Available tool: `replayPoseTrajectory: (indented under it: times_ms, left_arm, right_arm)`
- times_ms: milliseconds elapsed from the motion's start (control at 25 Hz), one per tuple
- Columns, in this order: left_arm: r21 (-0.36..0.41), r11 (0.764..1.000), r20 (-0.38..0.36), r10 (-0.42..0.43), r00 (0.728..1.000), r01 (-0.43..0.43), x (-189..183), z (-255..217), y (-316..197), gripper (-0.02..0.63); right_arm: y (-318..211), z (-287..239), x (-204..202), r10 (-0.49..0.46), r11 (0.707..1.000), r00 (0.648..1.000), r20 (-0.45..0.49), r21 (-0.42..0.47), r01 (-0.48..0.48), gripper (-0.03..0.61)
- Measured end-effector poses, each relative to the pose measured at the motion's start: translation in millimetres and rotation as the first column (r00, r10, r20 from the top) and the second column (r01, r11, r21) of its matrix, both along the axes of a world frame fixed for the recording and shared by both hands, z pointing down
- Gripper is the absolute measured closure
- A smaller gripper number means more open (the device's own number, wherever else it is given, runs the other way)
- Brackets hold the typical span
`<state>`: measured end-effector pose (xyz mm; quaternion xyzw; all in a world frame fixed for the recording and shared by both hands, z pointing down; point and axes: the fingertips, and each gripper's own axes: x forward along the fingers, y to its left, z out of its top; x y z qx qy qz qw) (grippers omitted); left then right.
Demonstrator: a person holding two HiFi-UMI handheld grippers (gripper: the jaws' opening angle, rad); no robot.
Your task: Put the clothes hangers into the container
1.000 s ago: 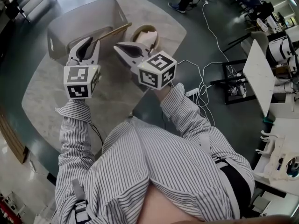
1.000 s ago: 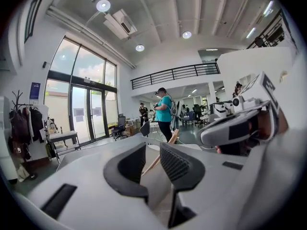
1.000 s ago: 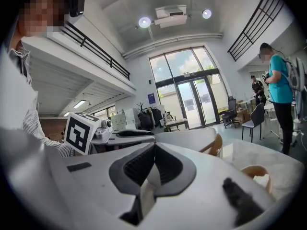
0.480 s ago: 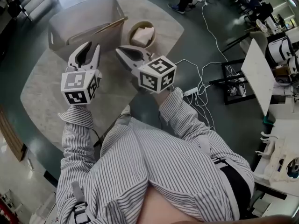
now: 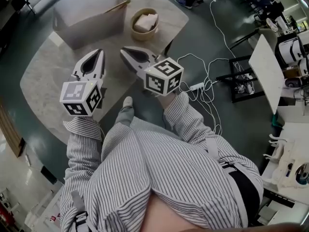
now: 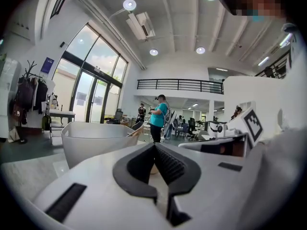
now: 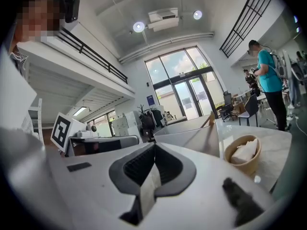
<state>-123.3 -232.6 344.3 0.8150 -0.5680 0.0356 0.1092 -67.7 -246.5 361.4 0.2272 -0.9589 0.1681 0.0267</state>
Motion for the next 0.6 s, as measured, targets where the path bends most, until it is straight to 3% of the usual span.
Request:
replayPoseTrajectory:
  times_ms: [360, 600]
  left_arm:
    - [-0.049, 0.999, -0.066, -0.014, 0.998, 0.011, 25.6, 9.9, 89.4, 0.603]
    - [-0.07, 0.997, -0.099, -0.05, 0.994, 0.043, 14.1, 23.5, 118.7, 0.603]
  right_arm:
    - [82.2, 5.2, 13.5, -0.041, 0.998, 0.999, 0.018, -0.048, 0.042, 0.565]
    - [108.1, 15.3, 12.8, -0.045, 0.997, 0.999, 0.003, -0.059, 0.045, 0.565]
